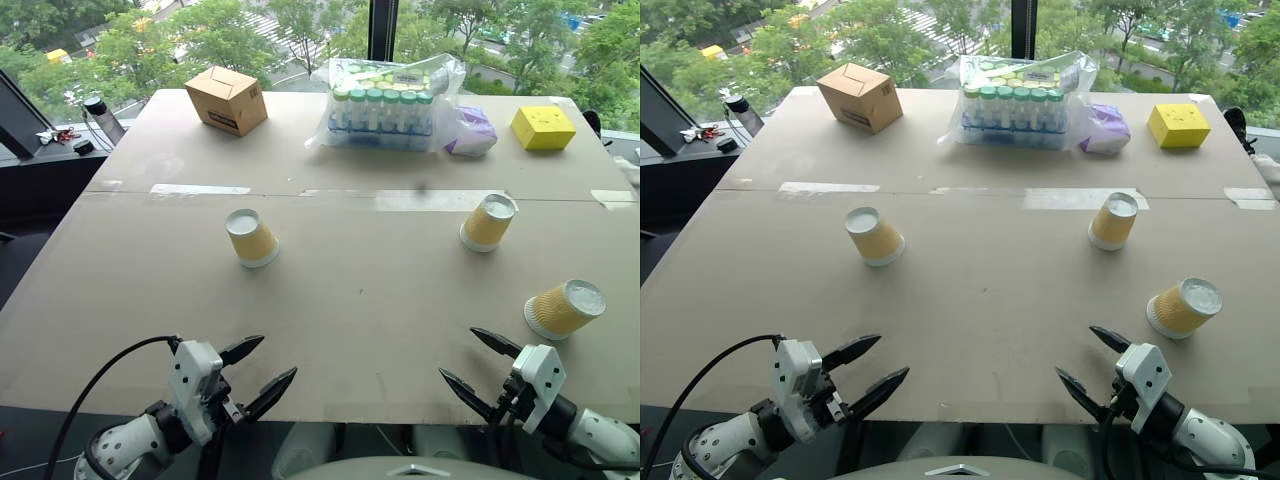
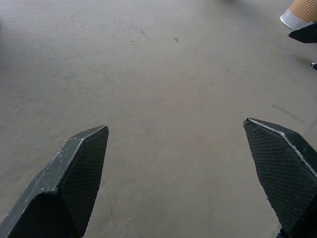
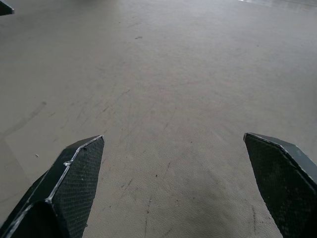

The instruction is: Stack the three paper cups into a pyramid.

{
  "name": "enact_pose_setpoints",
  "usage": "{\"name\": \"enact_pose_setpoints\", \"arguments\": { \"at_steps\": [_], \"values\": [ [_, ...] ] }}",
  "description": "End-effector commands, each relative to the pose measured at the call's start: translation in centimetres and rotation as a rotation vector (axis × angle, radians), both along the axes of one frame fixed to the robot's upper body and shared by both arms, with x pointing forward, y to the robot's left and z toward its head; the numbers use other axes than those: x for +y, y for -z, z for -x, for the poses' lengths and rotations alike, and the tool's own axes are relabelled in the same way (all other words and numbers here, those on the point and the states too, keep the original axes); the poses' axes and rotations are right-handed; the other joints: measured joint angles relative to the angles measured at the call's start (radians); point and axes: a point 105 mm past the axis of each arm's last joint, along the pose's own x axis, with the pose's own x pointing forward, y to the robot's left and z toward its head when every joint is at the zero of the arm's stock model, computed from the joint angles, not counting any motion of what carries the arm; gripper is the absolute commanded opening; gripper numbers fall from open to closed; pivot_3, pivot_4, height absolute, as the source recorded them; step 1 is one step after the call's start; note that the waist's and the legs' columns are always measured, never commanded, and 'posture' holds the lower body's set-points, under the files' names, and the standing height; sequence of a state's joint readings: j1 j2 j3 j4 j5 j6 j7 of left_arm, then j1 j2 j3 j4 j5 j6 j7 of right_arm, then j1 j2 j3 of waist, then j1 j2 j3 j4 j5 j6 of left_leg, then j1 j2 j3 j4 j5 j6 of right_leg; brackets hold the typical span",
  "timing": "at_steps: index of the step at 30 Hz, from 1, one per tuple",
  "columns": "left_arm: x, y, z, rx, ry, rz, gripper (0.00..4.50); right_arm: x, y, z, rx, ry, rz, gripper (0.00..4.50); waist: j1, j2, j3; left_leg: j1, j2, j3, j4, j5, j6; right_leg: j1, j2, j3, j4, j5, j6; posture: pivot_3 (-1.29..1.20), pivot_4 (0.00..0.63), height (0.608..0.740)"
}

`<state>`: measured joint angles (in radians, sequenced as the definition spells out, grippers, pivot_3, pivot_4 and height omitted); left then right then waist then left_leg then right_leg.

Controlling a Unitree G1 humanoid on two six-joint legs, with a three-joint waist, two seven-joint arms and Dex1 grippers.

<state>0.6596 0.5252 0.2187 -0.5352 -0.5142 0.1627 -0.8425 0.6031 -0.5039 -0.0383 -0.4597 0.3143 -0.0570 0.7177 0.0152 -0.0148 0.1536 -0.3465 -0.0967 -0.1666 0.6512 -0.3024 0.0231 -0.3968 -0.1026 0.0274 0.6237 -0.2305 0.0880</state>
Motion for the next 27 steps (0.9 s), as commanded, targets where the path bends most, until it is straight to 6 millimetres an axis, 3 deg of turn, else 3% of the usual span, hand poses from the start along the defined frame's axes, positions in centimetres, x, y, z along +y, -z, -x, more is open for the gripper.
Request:
{"name": "enact_pose_setpoints", "arguments": {
  "at_steps": [1, 3, 6, 12, 15, 19, 24, 27],
  "values": [
    [0.1, -0.8, -0.6, -0.045, 0.010, -0.005, 4.50, 0.1, -0.6, -0.1, -0.042, -0.003, -0.005, 4.45, 0.000, 0.000, 0.000, 0.000, 0.000, 0.000, 0.000, 0.000, 0.000, 0.000, 0.000, 0.000, 0.000, 0.000, 0.000, 0.00, 0.150, 0.740],
    [-0.2, -1.4, -1.6, -0.073, 0.015, 0.008, 4.50, 0.4, -0.6, -0.3, -0.061, 0.004, -0.012, 4.45, 0.002, 0.000, 0.000, 0.000, 0.000, 0.000, 0.000, 0.000, 0.000, 0.000, 0.000, 0.000, 0.000, 0.000, 0.000, 0.00, 0.150, 0.740],
    [-1.2, -3.0, -2.4, -0.120, 0.058, 0.042, 4.50, 1.2, -2.4, -1.4, -0.134, 0.020, -0.029, 4.45, 0.001, 0.000, 0.000, 0.000, 0.000, -0.002, 0.000, 0.000, 0.000, 0.000, 0.000, -0.002, 0.000, 0.000, 0.000, 0.00, 0.150, 0.740],
    [-1.5, -5.3, -3.5, -0.200, 0.153, 0.118, 4.50, 2.4, -7.0, -5.4, -0.299, 0.084, 0.003, 4.45, -0.002, 0.001, 0.000, 0.001, 0.000, 0.000, 0.000, 0.001, -0.001, -0.001, 0.001, 0.001, 0.001, 0.003, -0.002, 0.00, 0.150, 0.740],
    [-2.8, -7.0, -4.0, -0.251, 0.269, 0.138, 4.50, 2.8, -9.7, -7.3, -0.350, 0.108, 0.021, 4.45, 0.003, 0.001, 0.000, 0.000, 0.000, -0.002, 0.000, 0.002, -0.004, -0.001, 0.001, -0.001, 0.001, 0.003, -0.003, 0.00, 0.150, 0.740],
    [-4.5, -8.6, -4.2, -0.270, 0.431, 0.134, 4.50, -2.0, -11.2, -9.2, -0.362, 0.308, 0.070, 4.45, 0.008, 0.001, 0.000, -0.001, -0.002, -0.003, 0.000, 0.003, -0.005, -0.001, 0.000, -0.002, 0.000, 0.003, -0.003, 0.00, 0.150, 0.740],
    [-5.4, -9.1, -4.1, -0.252, 0.542, 0.132, 4.50, -7.4, -11.4, -8.3, -0.325, 0.494, 0.159, 4.45, -0.001, 0.002, 0.000, -0.004, -0.003, -0.002, -0.002, 0.003, -0.005, -0.005, 0.000, 0.000, -0.002, 0.003, -0.003, 0.00, 0.150, 0.740],
    [-5.8, -9.5, -4.5, -0.250, 0.594, 0.136, 4.50, -9.3, -10.8, -7.0, -0.258, 0.579, 0.203, 4.45, -0.004, 0.002, 0.000, -0.008, -0.003, 0.000, -0.001, 0.003, -0.005, -0.010, 0.000, 0.001, 0.000, 0.004, -0.003, 0.00, 0.150, 0.740]
  ]
}}
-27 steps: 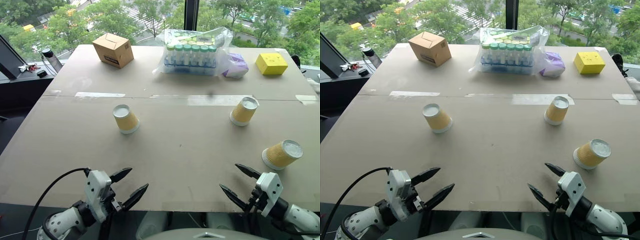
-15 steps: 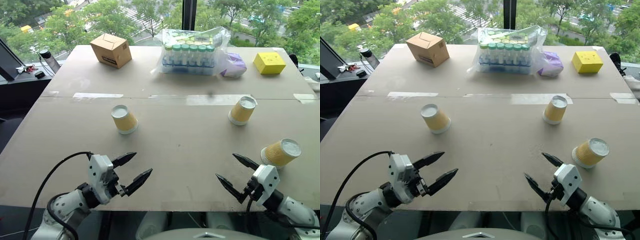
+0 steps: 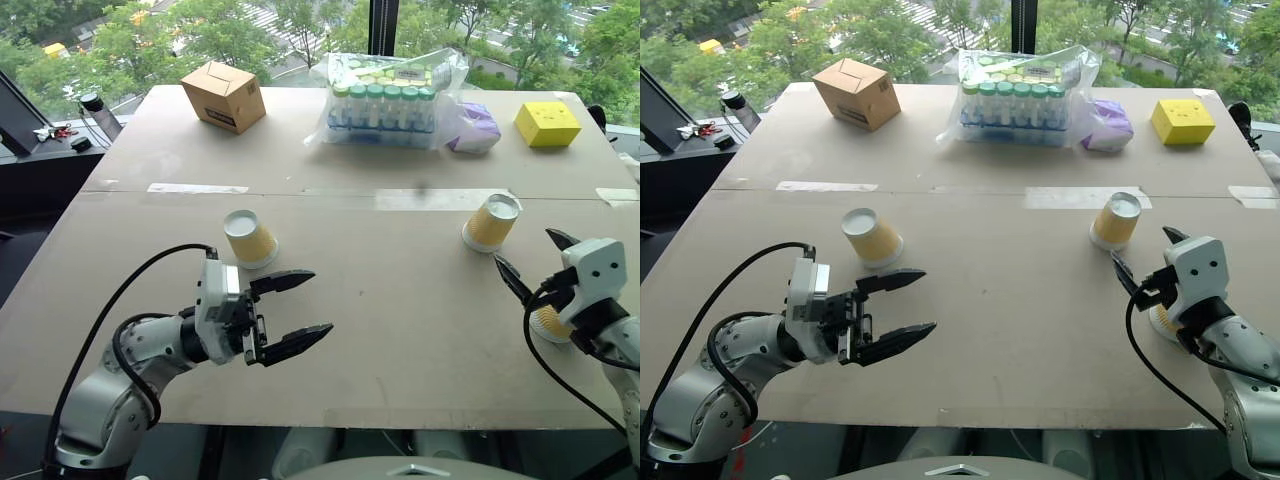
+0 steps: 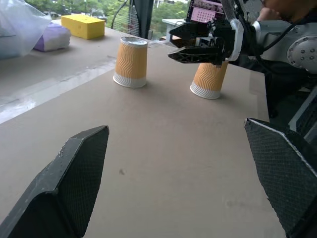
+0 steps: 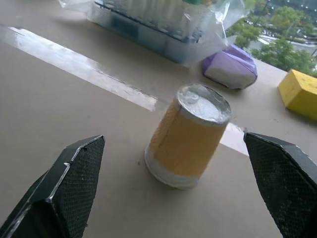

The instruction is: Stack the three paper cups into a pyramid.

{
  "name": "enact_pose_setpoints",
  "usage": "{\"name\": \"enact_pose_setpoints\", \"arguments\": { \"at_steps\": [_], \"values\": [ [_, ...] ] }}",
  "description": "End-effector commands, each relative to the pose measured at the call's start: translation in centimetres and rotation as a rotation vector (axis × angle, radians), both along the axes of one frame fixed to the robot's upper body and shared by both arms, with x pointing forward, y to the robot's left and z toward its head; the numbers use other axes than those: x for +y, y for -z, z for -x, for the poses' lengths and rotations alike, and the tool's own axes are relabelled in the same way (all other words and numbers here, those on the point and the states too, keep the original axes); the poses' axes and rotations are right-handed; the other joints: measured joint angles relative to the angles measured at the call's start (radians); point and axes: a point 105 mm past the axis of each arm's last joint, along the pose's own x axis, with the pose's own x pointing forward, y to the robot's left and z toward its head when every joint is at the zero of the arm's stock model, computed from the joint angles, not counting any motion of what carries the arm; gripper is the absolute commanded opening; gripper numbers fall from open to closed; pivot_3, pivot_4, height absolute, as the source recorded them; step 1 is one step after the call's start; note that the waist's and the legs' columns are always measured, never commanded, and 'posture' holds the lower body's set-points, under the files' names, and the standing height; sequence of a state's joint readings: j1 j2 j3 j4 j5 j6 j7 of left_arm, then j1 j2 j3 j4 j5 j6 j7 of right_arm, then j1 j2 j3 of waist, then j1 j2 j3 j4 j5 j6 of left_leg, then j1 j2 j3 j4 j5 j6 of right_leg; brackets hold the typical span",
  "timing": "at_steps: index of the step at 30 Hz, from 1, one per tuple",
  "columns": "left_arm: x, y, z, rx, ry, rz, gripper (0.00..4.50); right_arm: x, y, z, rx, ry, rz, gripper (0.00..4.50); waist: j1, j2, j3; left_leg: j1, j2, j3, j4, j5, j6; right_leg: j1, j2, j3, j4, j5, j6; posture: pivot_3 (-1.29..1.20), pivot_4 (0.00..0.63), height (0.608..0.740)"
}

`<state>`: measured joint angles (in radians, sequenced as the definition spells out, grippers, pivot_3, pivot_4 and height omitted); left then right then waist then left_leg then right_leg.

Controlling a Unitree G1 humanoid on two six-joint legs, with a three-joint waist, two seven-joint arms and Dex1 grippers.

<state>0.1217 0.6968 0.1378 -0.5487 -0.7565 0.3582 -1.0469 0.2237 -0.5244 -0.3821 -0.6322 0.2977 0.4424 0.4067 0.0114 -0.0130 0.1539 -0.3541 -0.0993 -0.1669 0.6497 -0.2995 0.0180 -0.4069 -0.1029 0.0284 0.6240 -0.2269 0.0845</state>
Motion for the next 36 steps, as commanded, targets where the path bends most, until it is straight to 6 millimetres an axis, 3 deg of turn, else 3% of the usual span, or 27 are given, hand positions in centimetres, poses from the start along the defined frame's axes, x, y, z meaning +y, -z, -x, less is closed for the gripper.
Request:
{"name": "enact_pose_setpoints", "arguments": {
  "at_steps": [1, 9, 20, 31, 36],
  "values": [
    [-0.8, -1.0, 0.2, -0.011, 0.095, 0.016, 4.50, -1.7, -0.5, 1.8, 0.033, 0.096, 0.015, 4.45, 0.002, 0.000, 0.000, 0.000, 0.000, 0.001, 0.000, 0.000, 0.000, -0.001, 0.000, 0.001, 0.001, 0.000, 0.000, 0.00, 0.150, 0.740],
    [-0.6, -1.4, 0.1, -0.003, 0.159, -0.008, 4.50, -1.9, 0.5, 3.7, 0.072, 0.158, -0.087, 4.45, 0.000, 0.000, 0.000, 0.000, 0.001, 0.004, 0.001, 0.000, 0.000, -0.001, 0.001, 0.003, 0.002, 0.000, 0.000, 0.00, 0.150, 0.740],
    [-0.3, -1.8, -0.2, -0.003, 0.166, -0.015, 4.50, -3.8, 2.0, 4.1, 0.093, 0.271, -0.179, 4.45, 0.002, 0.000, 0.000, 0.000, 0.001, 0.005, 0.001, 0.000, 0.000, -0.001, 0.001, 0.003, 0.002, 0.000, 0.000, 0.00, 0.150, 0.740],
    [-0.6, -2.0, -0.5, -0.003, 0.165, -0.008, 4.50, -2.7, -0.1, 4.0, -0.061, 0.215, -0.129, 4.45, 0.001, 0.000, 0.000, 0.000, 0.001, 0.005, 0.001, 0.000, 0.000, -0.001, 0.001, 0.003, 0.002, 0.000, 0.000, 0.00, 0.150, 0.740],
    [-0.8, -2.2, -0.5, -0.003, 0.168, -0.001, 4.50, -3.0, 1.1, 4.2, -0.010, 0.235, -0.124, 4.45, 0.001, 0.000, 0.000, 0.000, 0.001, 0.005, 0.001, 0.000, 0.000, -0.001, 0.001, 0.003, 0.002, 0.000, 0.000, 0.00, 0.150, 0.740]
  ]
}}
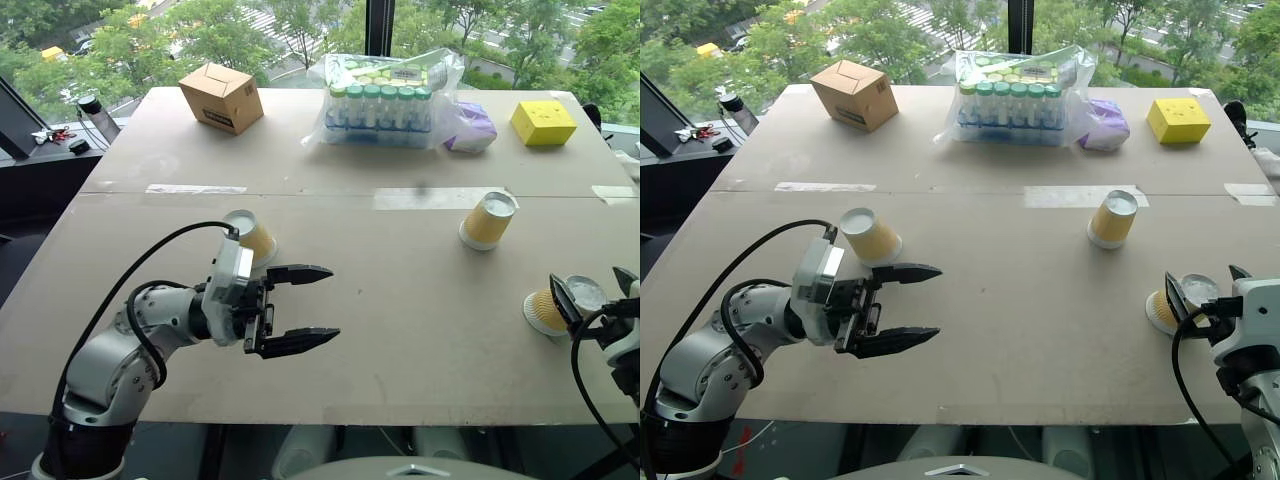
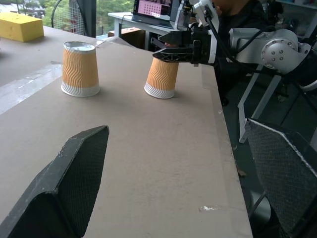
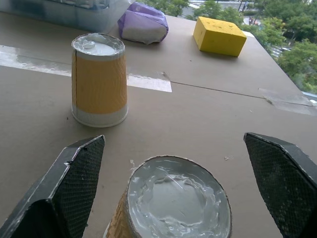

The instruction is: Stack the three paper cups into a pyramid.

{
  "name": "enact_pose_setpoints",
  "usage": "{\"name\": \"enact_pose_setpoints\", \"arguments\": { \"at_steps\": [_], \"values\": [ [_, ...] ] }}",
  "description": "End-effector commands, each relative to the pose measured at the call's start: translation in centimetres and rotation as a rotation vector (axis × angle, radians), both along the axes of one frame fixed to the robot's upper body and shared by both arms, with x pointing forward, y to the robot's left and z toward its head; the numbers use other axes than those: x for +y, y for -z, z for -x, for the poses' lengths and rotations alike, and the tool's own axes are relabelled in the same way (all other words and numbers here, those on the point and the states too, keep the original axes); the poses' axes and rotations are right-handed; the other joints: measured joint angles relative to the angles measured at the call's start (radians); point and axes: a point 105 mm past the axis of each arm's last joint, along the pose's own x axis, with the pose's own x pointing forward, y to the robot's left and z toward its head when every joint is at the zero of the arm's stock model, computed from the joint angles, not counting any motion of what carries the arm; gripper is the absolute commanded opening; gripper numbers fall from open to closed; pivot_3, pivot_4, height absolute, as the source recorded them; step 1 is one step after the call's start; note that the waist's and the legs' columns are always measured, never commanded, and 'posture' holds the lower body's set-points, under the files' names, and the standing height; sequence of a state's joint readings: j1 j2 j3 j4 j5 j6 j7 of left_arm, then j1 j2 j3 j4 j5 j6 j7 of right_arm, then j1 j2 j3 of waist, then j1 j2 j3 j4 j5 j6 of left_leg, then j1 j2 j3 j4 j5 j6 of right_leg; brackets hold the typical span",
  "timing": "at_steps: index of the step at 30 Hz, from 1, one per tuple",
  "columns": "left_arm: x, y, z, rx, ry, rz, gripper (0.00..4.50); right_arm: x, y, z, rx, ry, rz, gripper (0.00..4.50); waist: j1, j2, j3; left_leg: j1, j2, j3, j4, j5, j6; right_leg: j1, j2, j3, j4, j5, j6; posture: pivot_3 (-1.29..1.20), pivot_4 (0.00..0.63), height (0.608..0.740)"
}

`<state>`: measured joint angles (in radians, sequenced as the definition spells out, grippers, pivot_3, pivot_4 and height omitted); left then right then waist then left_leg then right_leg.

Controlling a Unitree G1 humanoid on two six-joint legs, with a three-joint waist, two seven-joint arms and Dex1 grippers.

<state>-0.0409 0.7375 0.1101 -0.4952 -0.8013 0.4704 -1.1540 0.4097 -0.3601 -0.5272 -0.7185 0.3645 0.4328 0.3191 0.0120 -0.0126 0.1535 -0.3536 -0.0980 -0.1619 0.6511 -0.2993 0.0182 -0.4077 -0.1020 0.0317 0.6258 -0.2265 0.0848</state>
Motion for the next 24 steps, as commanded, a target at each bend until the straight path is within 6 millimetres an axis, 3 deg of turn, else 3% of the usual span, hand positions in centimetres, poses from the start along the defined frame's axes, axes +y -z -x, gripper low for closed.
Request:
{"name": "enact_pose_setpoints", "arguments": {
  "at_steps": [1, 11, 14, 15, 18, 21, 24],
  "values": [
    [-0.1, -0.9, 0.1, -0.025, 0.014, 0.025, 4.50, 0.1, 0.2, 0.4, 0.006, 0.004, 0.004, 4.45, 0.001, 0.000, 0.000, 0.000, 0.000, 0.000, 0.000, 0.000, 0.000, 0.000, 0.000, 0.000, 0.000, 0.000, 0.000, 0.00, 0.150, 0.740],
    [0.0, -1.5, 0.3, -0.026, 0.017, 0.030, 4.50, -0.3, 2.1, 0.4, 0.055, 0.031, -0.091, 4.45, -0.001, 0.000, 0.000, 0.000, 0.000, 0.000, 0.000, 0.000, 0.000, 0.000, 0.000, 0.001, 0.000, 0.000, 0.000, 0.00, 0.150, 0.740],
    [0.2, -1.6, 0.2, -0.026, 0.010, 0.027, 4.50, -0.3, 2.3, 0.2, 0.053, 0.025, -0.095, 3.64, -0.001, 0.000, 0.000, 0.000, 0.000, 0.001, 0.000, 0.000, 0.000, 0.000, 0.000, 0.001, 0.000, 0.000, 0.000, 0.00, 0.150, 0.740],
    [0.2, -1.6, 0.2, -0.025, 0.005, 0.027, 4.50, -0.2, 2.3, 0.2, 0.050, 0.020, -0.095, 3.11, 0.000, 0.000, 0.000, 0.000, 0.000, 0.001, 0.000, 0.000, 0.000, 0.000, 0.000, 0.001, 0.000, 0.000, 0.000, 0.00, 0.150, 0.740],
    [0.4, -1.6, 0.2, -0.025, -0.005, 0.028, 4.50, 0.0, 2.3, 0.1, 0.043, 0.000, -0.086, 2.15, -0.001, 0.000, 0.000, 0.000, 0.000, 0.001, 0.000, 0.000, 0.000, 0.000, 0.000, 0.001, 0.000, 0.000, 0.000, 0.00, 0.150, 0.740],
    [0.5, -1.7, 0.1, -0.027, -0.027, 0.041, 4.50, 0.8, 2.0, -0.1, 0.040, -0.064, -0.057, 2.13, -0.001, 0.000, 0.000, 0.000, 0.000, 0.001, 0.000, 0.000, 0.000, 0.000, 0.000, 0.001, 0.000, 0.000, 0.000, 0.00, 0.150, 0.740],
    [1.0, -1.5, 0.0, -0.017, -0.062, 0.045, 4.50, 3.9, 0.5, -0.5, 0.030, -0.269, -0.032, 2.13, -0.004, 0.000, 0.000, 0.001, 0.000, 0.002, 0.000, 0.000, 0.000, 0.000, 0.000, 0.002, 0.000, 0.000, 0.000, 0.00, 0.150, 0.740]
  ]
}}
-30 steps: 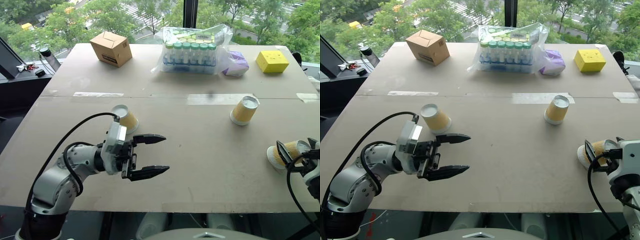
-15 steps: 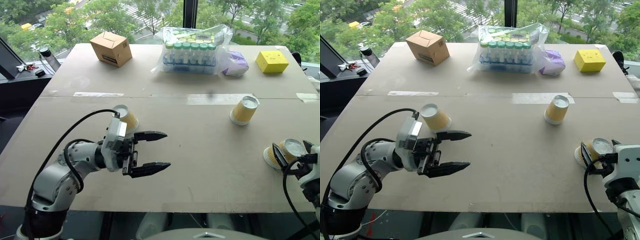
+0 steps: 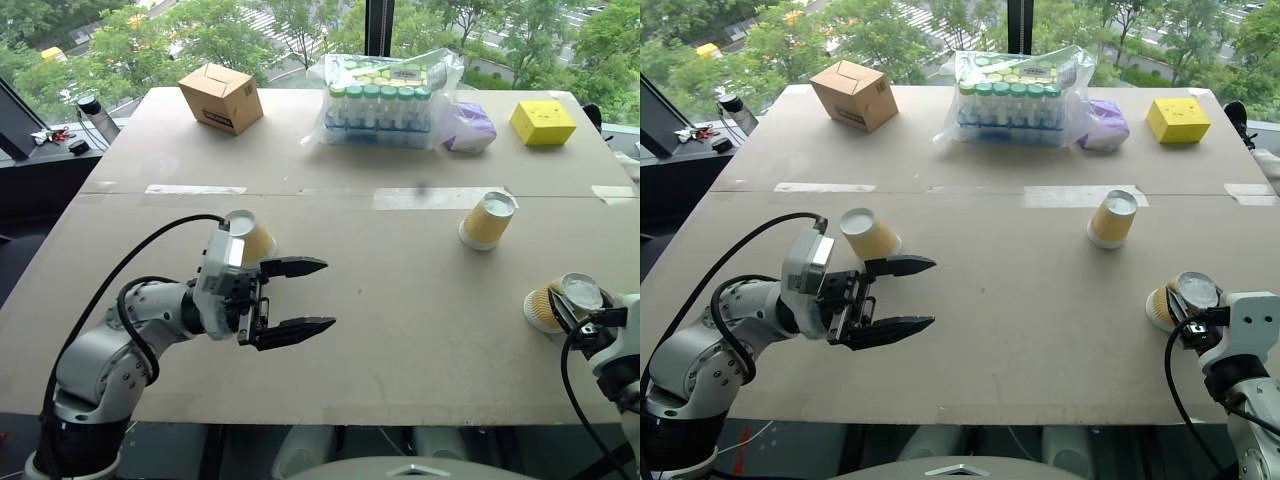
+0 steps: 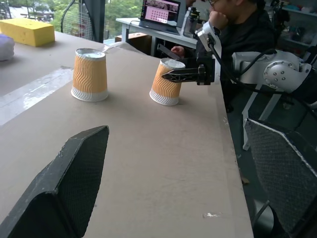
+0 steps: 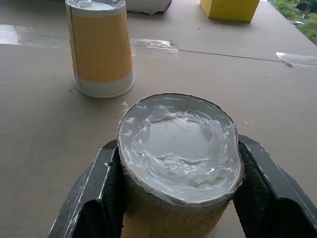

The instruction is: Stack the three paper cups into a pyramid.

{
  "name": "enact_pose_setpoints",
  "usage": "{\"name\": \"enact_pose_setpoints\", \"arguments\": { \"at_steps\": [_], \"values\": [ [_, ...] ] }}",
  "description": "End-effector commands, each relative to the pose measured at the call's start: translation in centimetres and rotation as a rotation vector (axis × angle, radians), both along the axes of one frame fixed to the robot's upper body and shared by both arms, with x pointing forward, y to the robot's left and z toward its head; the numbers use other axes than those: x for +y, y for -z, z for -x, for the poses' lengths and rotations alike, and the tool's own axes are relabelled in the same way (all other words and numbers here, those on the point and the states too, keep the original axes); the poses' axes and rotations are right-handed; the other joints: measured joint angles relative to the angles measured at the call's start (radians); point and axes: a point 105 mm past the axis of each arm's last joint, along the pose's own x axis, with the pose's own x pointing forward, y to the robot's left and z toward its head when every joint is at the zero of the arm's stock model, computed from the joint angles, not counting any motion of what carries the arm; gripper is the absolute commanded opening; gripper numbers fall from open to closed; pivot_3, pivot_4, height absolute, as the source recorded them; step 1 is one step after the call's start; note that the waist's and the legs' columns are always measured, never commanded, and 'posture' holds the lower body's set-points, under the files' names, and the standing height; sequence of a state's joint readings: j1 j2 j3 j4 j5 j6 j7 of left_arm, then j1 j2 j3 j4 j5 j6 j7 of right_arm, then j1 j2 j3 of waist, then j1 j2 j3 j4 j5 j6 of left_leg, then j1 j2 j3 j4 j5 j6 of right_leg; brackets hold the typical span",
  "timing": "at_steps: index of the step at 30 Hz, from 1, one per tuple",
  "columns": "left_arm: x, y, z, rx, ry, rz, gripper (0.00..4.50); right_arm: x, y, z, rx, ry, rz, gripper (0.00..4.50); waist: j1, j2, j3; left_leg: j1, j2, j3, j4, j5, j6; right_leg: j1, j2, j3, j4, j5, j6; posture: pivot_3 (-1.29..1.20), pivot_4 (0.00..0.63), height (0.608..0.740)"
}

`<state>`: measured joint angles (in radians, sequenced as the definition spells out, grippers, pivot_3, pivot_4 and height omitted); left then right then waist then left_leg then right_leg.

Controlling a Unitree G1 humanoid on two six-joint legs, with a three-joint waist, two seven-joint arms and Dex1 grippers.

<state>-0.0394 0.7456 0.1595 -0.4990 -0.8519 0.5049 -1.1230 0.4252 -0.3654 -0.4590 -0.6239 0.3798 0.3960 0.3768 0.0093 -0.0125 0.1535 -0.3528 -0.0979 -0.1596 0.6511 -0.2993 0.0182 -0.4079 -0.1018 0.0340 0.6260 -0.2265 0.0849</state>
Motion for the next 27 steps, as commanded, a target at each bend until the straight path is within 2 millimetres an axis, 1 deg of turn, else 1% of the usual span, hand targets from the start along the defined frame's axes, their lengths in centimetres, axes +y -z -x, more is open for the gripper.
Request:
{"name": "enact_pose_setpoints", "arguments": {
  "at_steps": [1, 3, 5, 8, 10, 12, 14, 16, 19, 22, 25, 27],
  "values": [
    [0.5, -0.4, 0.3, -0.023, -0.031, 0.015, 4.50, 4.6, -3.0, -0.6, -0.072, -0.272, 0.021, 2.13, -0.004, 0.000, 0.000, 0.000, 0.000, 0.000, 0.000, 0.000, 0.000, 0.000, 0.000, 0.001, 0.000, 0.000, 0.000, 0.00, 0.150, 0.740],
    [0.7, 0.0, 0.3, -0.018, -0.049, 0.005, 4.50, 7.1, -3.9, -1.2, -0.085, -0.395, 0.021, 2.13, -0.019, 0.000, 0.000, 0.001, 0.001, 0.002, 0.000, 0.000, 0.000, 0.000, 0.001, 0.002, 0.000, 0.000, 0.000, 0.00, 0.150, 0.740],
    [1.0, 0.2, 0.2, -0.007, -0.089, 0.017, 4.50, 10.0, -4.4, -2.1, -0.101, -0.530, 0.059, 2.13, -0.024, -0.001, 0.000, 0.001, 0.002, 0.003, 0.000, 0.000, 0.000, 0.000, 0.001, 0.003, 0.000, 0.000, 0.000, 0.00, 0.150, 0.740],
    [1.4, 0.3, -0.1, -0.006, -0.150, 0.038, 4.50, 13.0, -5.1, -3.5, -0.132, -0.639, 0.049, 2.13, -0.021, -0.002, -0.001, 0.002, 0.003, 0.004, 0.000, 0.000, 0.000, 0.000, 0.002, 0.003, 0.000, 0.000, 0.000, 0.00, 0.150, 0.740],
    [1.8, 0.4, -0.3, -0.002, -0.197, 0.056, 4.50, 14.8, -5.2, -4.3, -0.134, -0.711, 0.048, 2.13, -0.018, -0.003, 0.000, 0.001, 0.003, 0.003, 0.000, 0.000, 0.000, 0.000, 0.002, 0.003, 0.000, 0.000, 0.000, 0.00, 0.150, 0.740],
    [2.2, 0.8, 0.1, -0.006, -0.236, 0.048, 4.50, 16.4, -5.2, -5.0, -0.134, -0.779, 0.051, 2.13, -0.019, -0.004, -0.001, 0.001, 0.002, 0.003, 0.000, 0.000, 0.000, 0.000, 0.002, 0.003, 0.000, 0.000, 0.000, 0.00, 0.150, 0.740],
    [2.4, 1.1, 0.5, -0.011, -0.259, 0.037, 4.50, 17.1, -5.1, -5.7, -0.133, -0.809, 0.060, 2.13, -0.020, -0.004, -0.001, 0.001, 0.002, 0.003, 0.000, 0.000, 0.000, -0.001, 0.001, 0.004, -0.001, 0.000, 0.000, 0.00, 0.150, 0.740],
    [2.6, 1.3, 0.9, -0.018, -0.285, 0.027, 4.50, 17.7, -5.0, -5.8, -0.124, -0.858, 0.075, 2.13, -0.017, -0.004, -0.001, -0.002, 0.001, 0.003, 0.000, 0.000, 0.000, -0.004, 0.001, 0.004, -0.001, 0.000, 0.000, 0.00, 0.150, 0.740],
    [3.0, 1.5, 1.6, -0.023, -0.329, 0.017, 4.50, 18.0, -4.7, -6.3, -0.103, -0.914, 0.090, 2.13, -0.018, -0.004, -0.001, -0.006, 0.001, 0.002, 0.001, 0.000, 0.000, -0.008, 0.000, 0.003, 0.000, 0.000, 0.000, 0.00, 0.150, 0.740],
    [3.0, 2.0, 2.2, -0.019, -0.351, 0.007, 4.50, 18.6, -4.3, -6.2, -0.089, -0.975, 0.097, 2.13, -0.018, -0.004, -0.001, -0.007, 0.001, 0.003, 0.001, 0.000, 0.000, -0.008, 0.000, 0.003, 0.000, 0.001, -0.001, 0.00, 0.150, 0.740],
    [3.5, 2.3, 2.8, -0.008, -0.383, 0.008, 4.50, 19.9, -4.6, -5.8, -0.087, -1.049, 0.048, 2.13, -0.019, -0.004, -0.001, -0.007, 0.001, 0.003, 0.001, 0.000, 0.000, -0.008, 0.000, 0.003, 0.000, 0.001, -0.001, 0.00, 0.150, 0.740],
    [4.1, 2.6, 3.2, 0.006, -0.411, 0.006, 4.50, 21.3, -4.4, -5.5, -0.071, -1.121, 0.051, 2.13, -0.024, -0.004, -0.001, -0.007, 0.002, 0.003, 0.001, 0.000, 0.000, -0.008, 0.001, 0.002, 0.000, 0.002, -0.002, 0.00, 0.150, 0.740]
  ]
}}
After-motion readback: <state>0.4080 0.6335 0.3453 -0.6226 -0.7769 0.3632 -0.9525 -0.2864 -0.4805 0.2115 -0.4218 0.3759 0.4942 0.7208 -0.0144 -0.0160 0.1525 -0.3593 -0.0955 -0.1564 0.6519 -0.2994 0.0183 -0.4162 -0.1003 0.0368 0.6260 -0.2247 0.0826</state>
